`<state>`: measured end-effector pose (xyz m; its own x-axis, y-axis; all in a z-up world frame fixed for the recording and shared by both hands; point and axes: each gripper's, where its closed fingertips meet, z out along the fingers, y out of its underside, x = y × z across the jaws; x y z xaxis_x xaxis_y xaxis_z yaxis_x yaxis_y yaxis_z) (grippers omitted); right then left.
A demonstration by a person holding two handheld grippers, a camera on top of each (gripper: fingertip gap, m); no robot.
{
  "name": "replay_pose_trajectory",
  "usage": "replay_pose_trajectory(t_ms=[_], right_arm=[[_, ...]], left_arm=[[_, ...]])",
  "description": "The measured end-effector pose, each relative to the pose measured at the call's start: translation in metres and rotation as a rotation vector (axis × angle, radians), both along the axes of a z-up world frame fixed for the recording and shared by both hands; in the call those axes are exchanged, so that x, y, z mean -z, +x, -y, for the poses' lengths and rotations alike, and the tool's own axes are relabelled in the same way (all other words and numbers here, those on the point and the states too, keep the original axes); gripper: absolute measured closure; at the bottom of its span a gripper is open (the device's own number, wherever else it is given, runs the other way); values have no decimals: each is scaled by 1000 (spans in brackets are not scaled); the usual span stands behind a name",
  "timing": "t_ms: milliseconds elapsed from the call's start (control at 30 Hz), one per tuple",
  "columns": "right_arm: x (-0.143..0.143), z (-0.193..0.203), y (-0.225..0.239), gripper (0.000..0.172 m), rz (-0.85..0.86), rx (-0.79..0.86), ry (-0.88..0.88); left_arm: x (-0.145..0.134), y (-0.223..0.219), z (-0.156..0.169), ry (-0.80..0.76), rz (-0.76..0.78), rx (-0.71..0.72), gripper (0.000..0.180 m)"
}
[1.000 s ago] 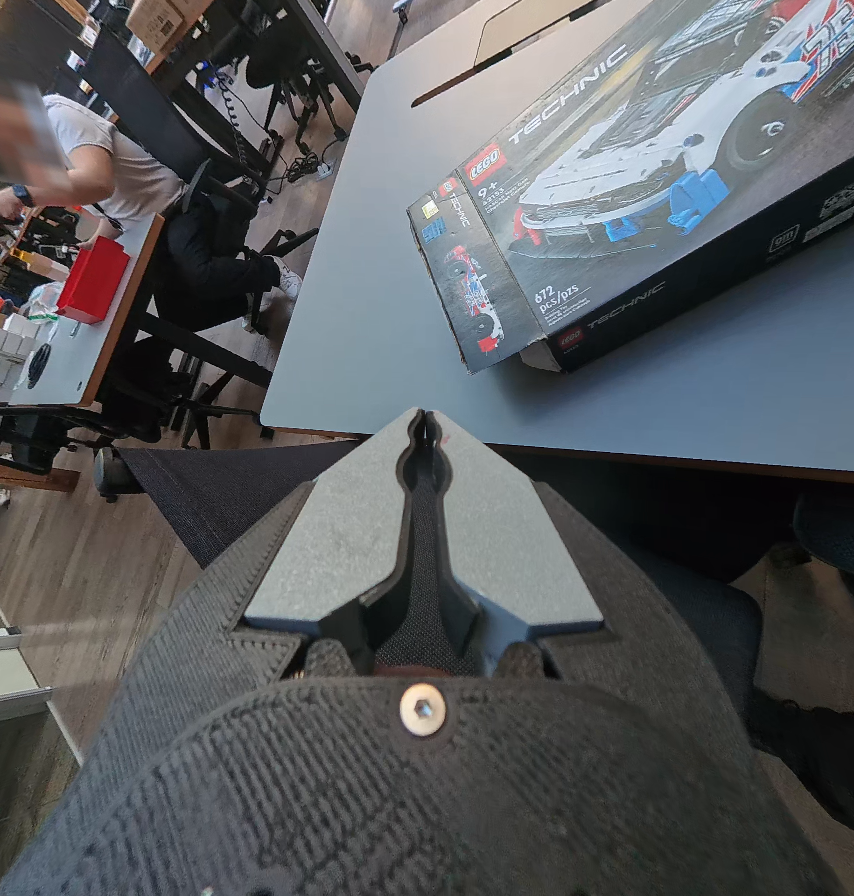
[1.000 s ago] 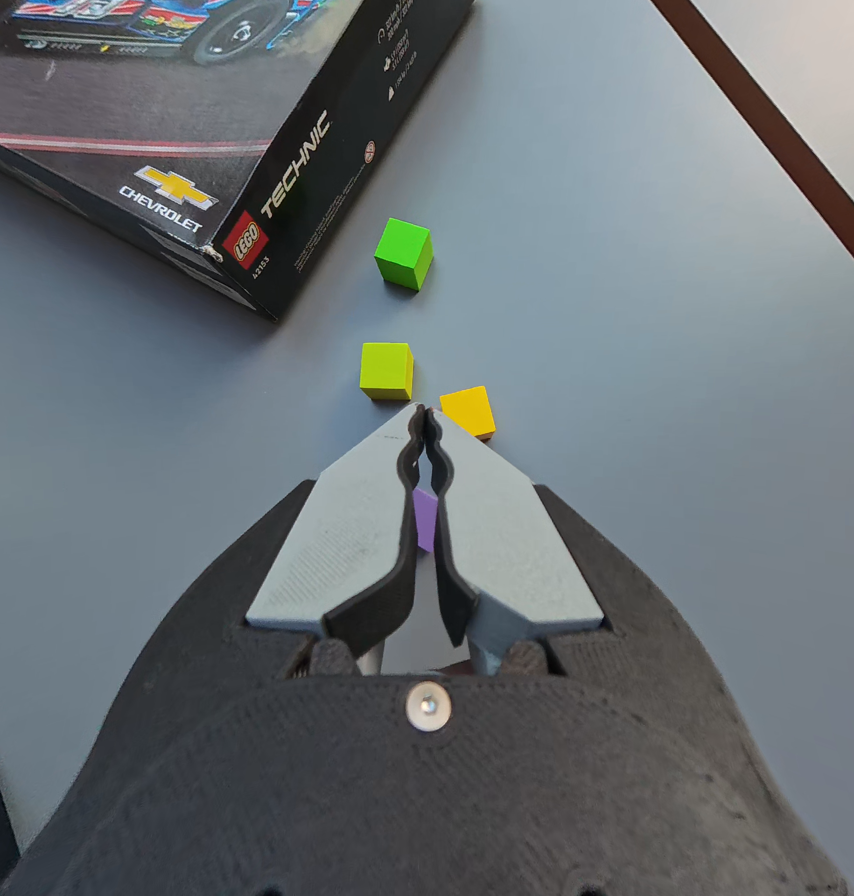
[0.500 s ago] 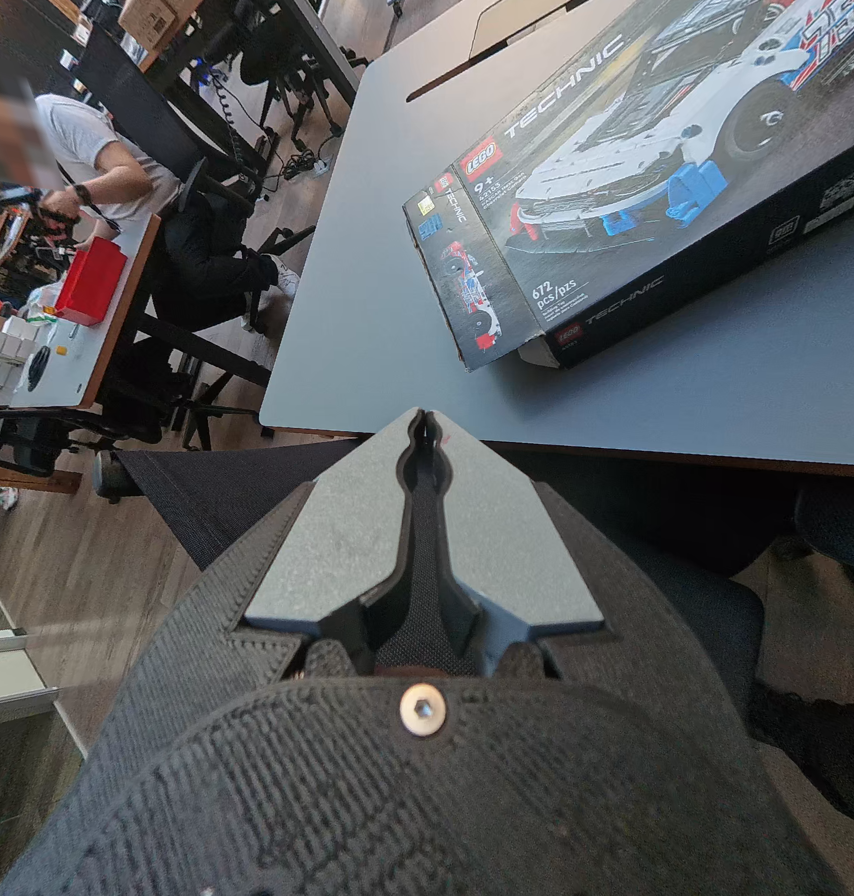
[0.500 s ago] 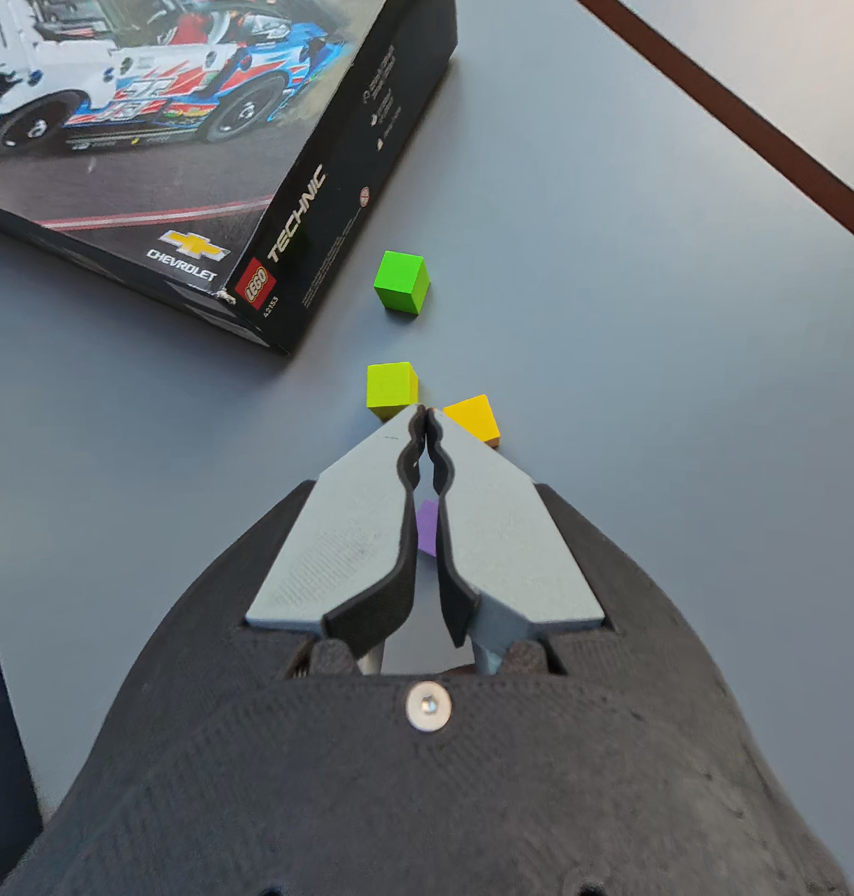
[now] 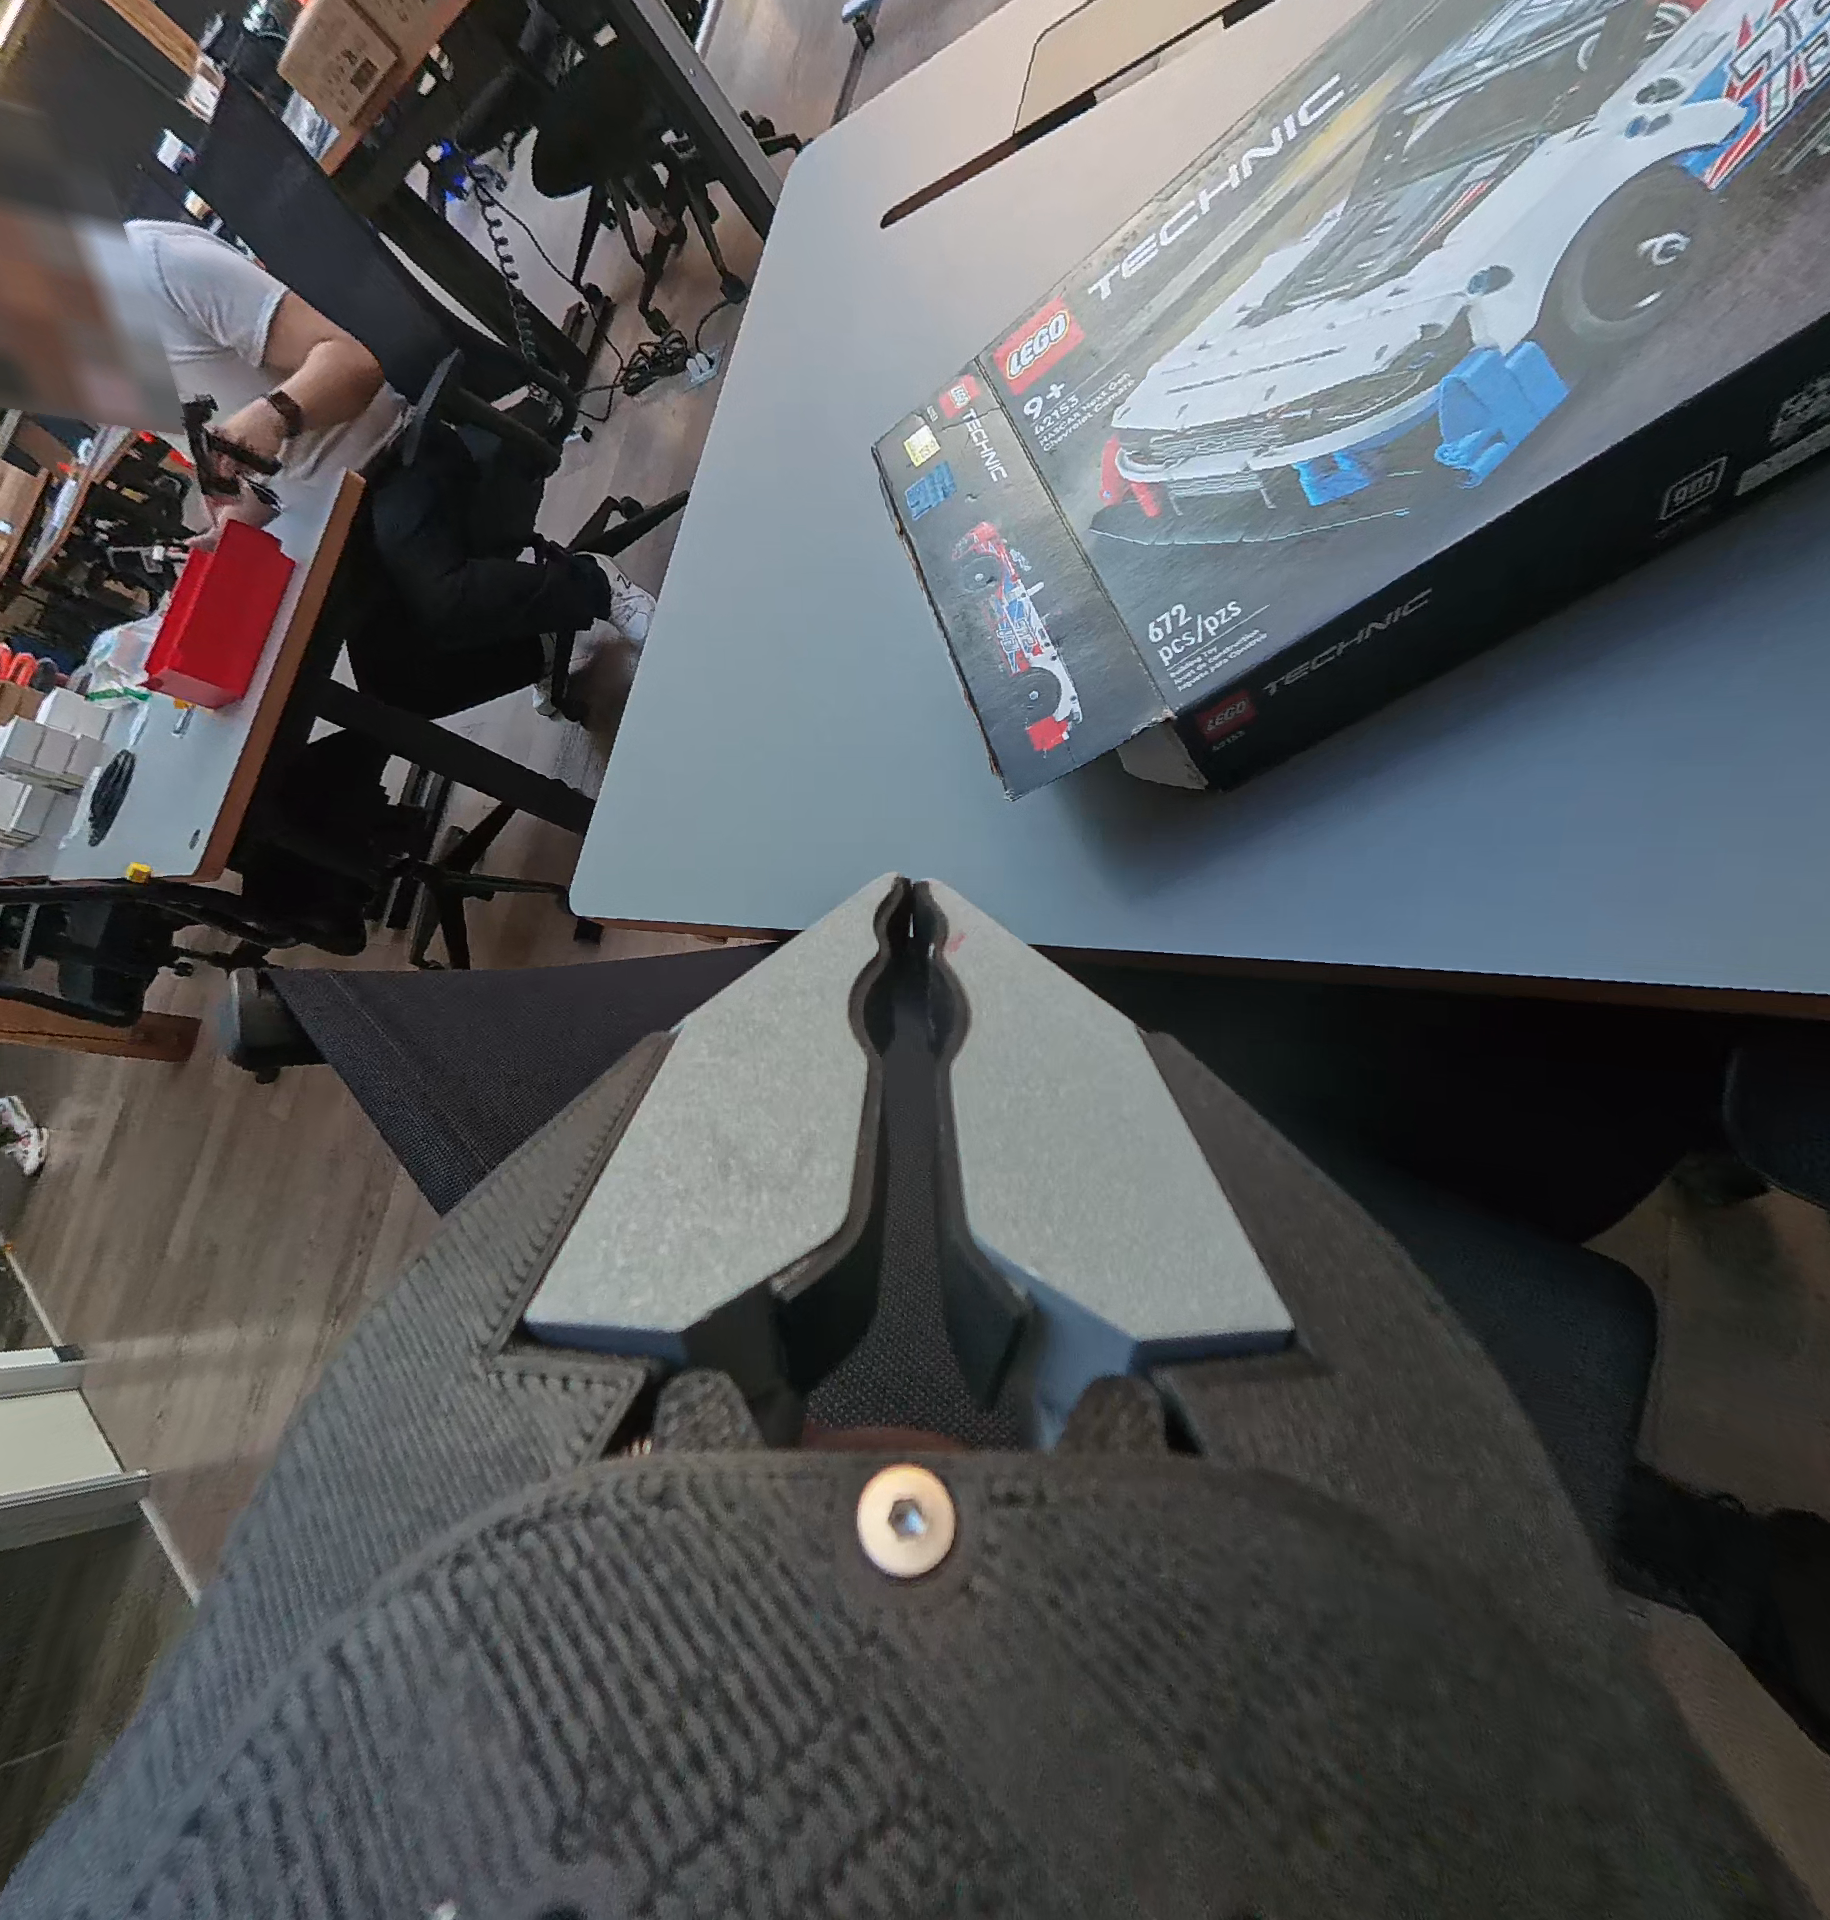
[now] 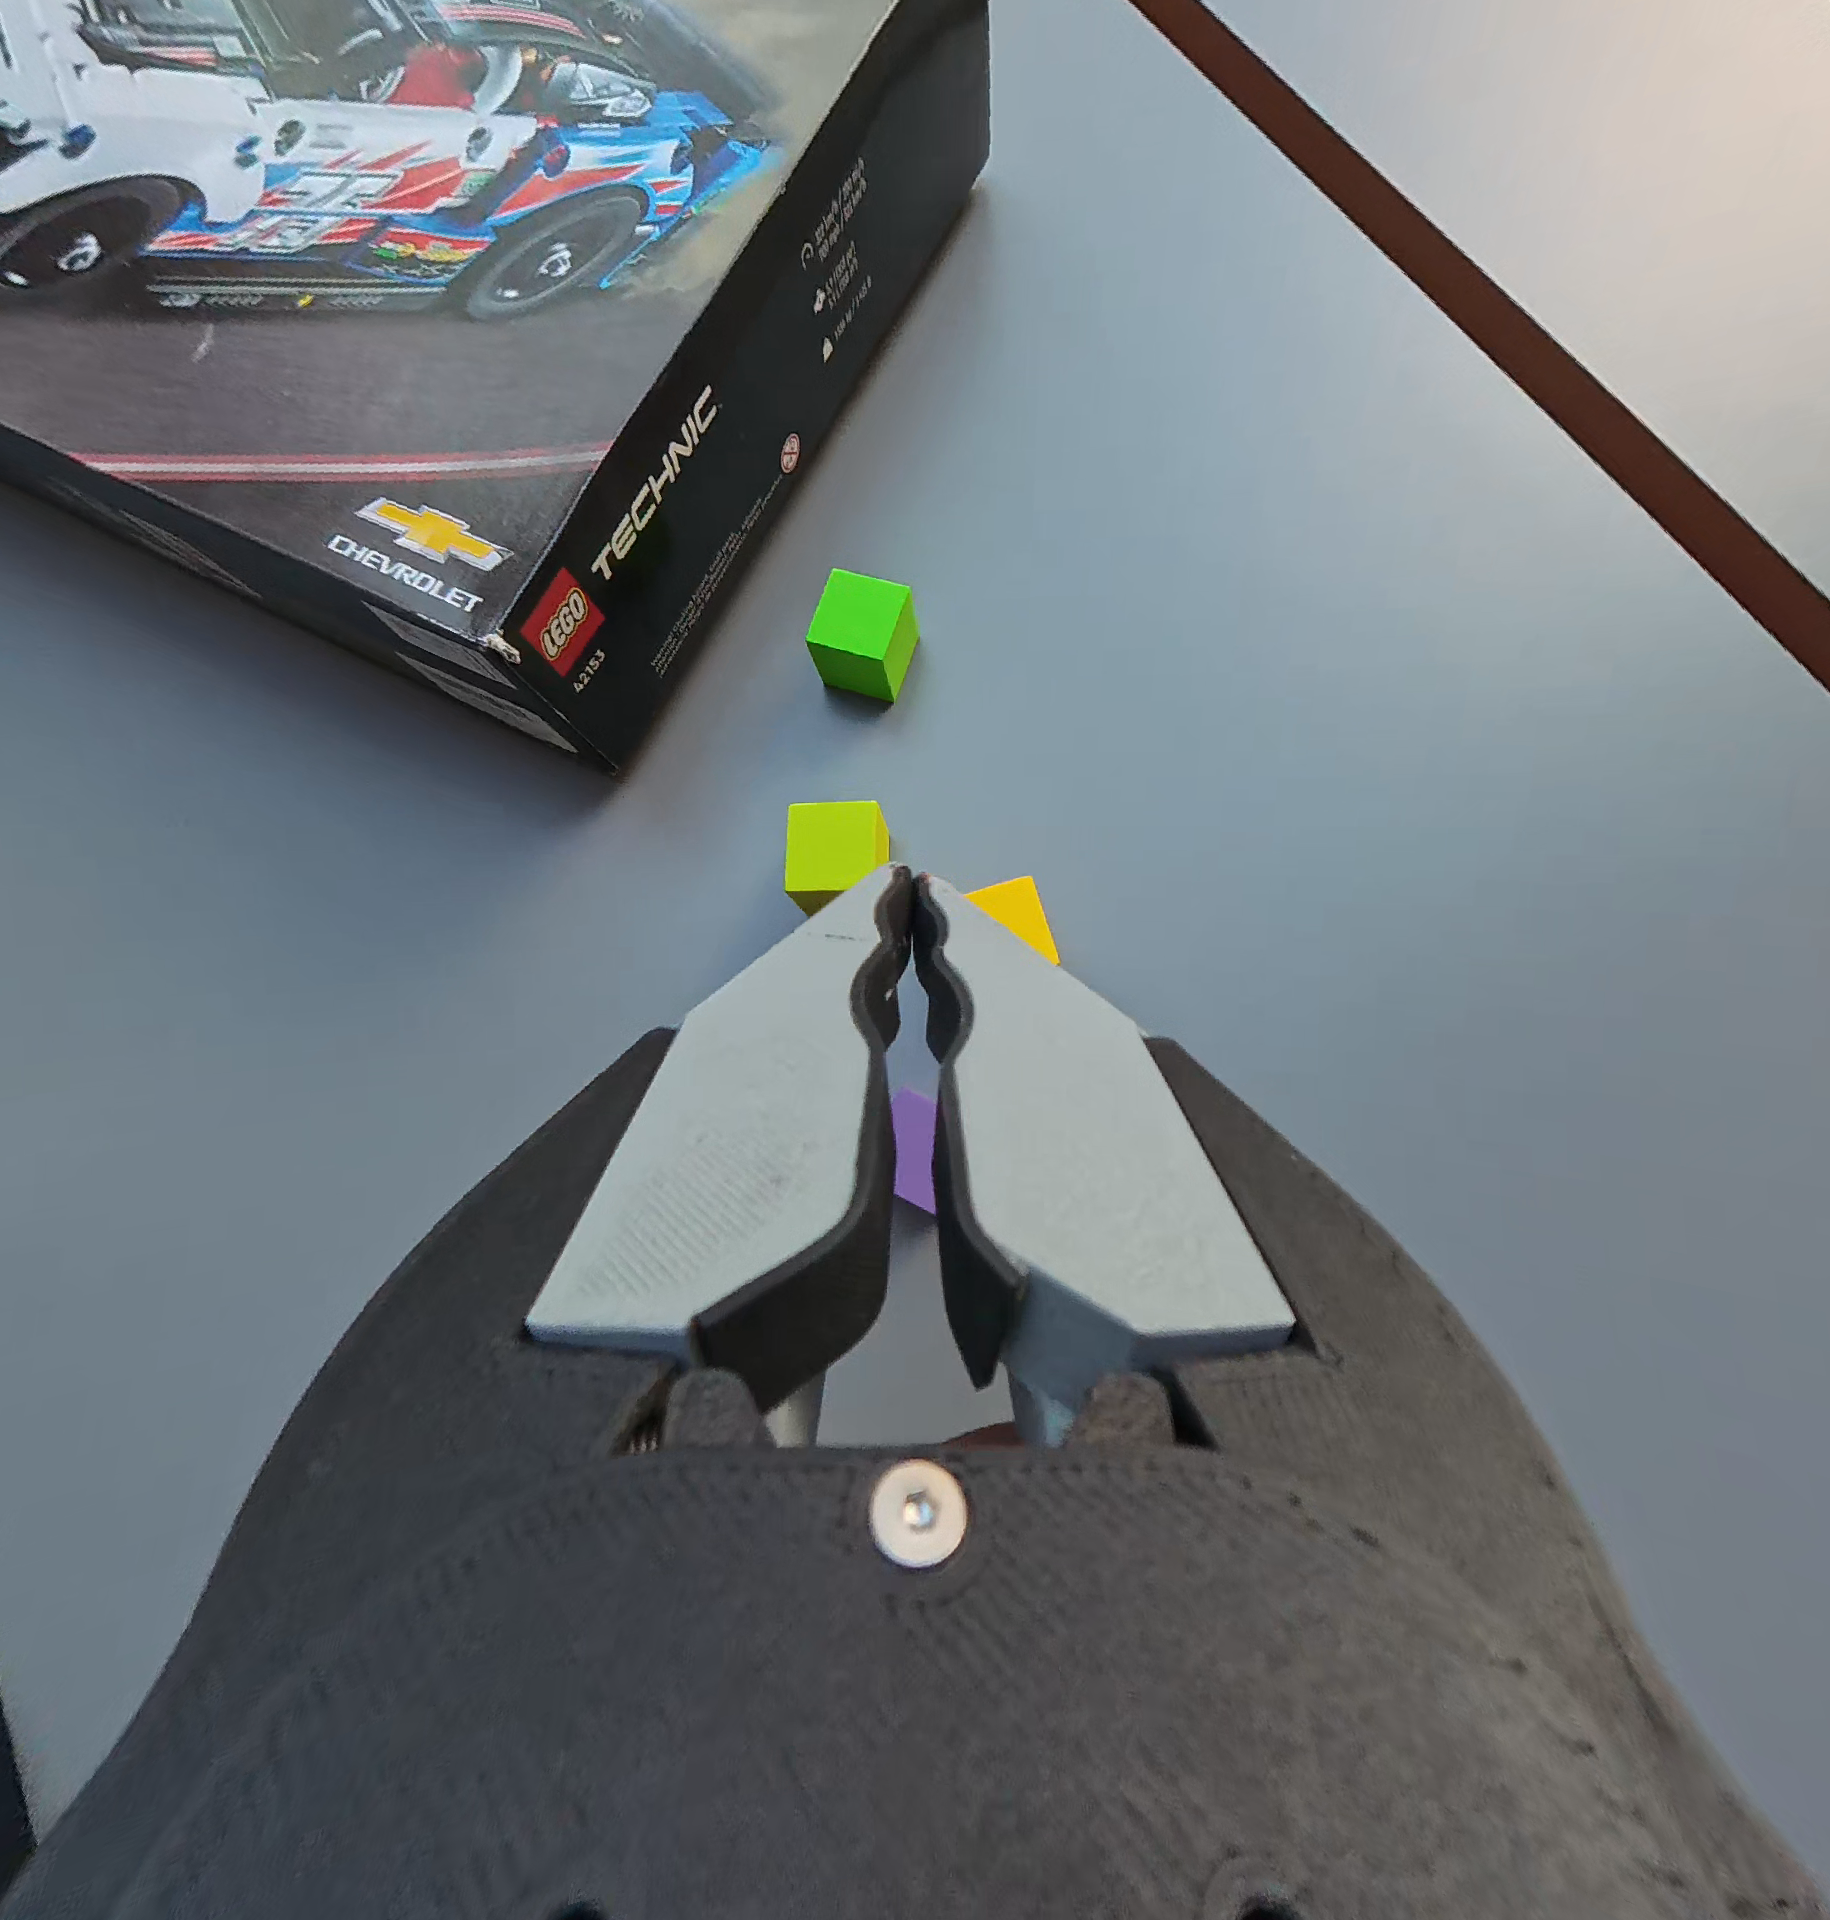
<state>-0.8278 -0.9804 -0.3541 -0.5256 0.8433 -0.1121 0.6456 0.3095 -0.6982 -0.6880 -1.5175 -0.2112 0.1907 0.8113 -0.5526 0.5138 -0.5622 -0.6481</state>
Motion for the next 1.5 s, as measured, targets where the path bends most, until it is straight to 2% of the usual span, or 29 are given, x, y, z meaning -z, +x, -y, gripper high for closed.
replay_pose_trajectory(t_ms=[200, 500, 600, 767, 933, 1100, 1167, 1267, 1500], right_arm=[[11, -9, 6, 172, 92, 5, 4], [14, -11, 9, 172, 115, 5, -50], [24, -14, 8, 172, 164, 31, -63], [27, -27, 1, 153, 178, 75, -82], [35, -26, 3, 149, 208, 50, -72], [48, -17, -2, 146, 191, -4, 36], [58, -16, -7, 140, 192, -31, 116], [70, -11, -10, 147, 194, -99, 197], [70, -6, -13, 147, 190, -116, 193]], left_arm=[[-1, 0, 1, 1, -4, -5, 180], [1, -1, 0, -6, 2, -4, 180], [2, -1, 0, -10, 6, -2, 180], [1, 0, 1, -10, 2, -6, 180], [2, -1, 1, -13, 4, -7, 180], [3, -1, 1, -16, 9, -7, 180], [3, -1, 1, -19, 12, -6, 180], [4, -1, 1, -23, 15, -5, 180], [3, -1, 2, -20, 10, -11, 180]])
